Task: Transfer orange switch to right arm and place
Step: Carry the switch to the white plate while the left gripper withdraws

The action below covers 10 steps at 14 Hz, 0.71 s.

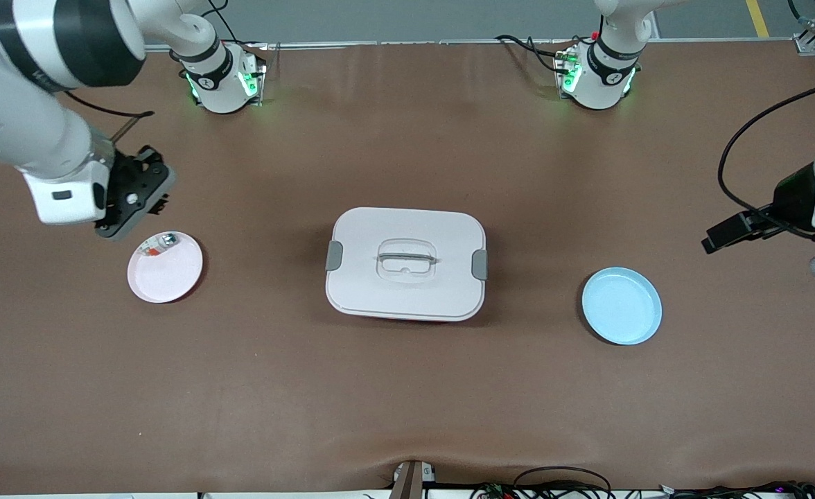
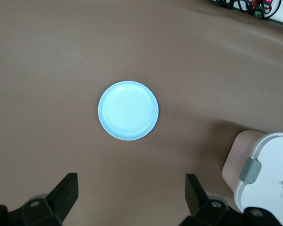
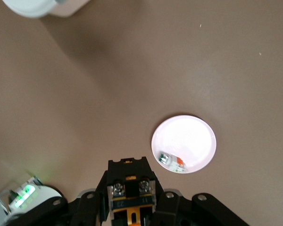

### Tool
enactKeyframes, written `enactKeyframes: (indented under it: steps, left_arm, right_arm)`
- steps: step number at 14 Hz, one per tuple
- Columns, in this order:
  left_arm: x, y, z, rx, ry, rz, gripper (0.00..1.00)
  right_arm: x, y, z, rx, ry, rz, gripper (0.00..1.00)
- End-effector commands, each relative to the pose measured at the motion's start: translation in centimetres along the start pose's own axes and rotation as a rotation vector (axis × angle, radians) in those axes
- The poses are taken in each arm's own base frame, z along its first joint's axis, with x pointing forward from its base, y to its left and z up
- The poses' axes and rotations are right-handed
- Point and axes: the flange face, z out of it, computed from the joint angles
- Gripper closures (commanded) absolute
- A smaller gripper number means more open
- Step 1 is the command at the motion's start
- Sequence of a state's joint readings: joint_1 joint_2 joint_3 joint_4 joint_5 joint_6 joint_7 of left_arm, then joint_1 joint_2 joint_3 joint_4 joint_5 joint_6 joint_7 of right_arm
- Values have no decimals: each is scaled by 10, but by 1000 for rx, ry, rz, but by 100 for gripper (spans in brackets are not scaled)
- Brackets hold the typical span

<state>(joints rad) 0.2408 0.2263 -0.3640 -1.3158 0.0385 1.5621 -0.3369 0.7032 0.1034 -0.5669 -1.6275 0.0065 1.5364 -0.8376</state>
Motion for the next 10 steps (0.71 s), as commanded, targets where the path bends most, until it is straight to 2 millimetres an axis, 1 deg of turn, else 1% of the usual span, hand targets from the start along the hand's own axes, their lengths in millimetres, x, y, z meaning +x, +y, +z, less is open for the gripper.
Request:
enactKeyframes:
  steps: [1,3,4,5,8,10]
  left_arm:
    - [-32,-13,-20,61,16,51,0]
    - [-50,-19,-25,75,11,135,0]
    - [-58,-20,-25,81,8,157,0]
    - [-64,-18,-26,82,5,161,0]
    - [-80,-19,-28,88,3,169,0]
    - [-85,-20,-30,90,2,169,0]
  right_arm:
    - [-24,21,24,-22,-20,-116,100]
    - [-36,39,44,-53,3,-224,100]
    - [-43,46,58,-60,9,-248,100]
    - [-53,54,72,-75,29,-262,100]
    - [-76,66,125,-139,77,-347,100]
    - [-82,67,154,-164,87,-373,100]
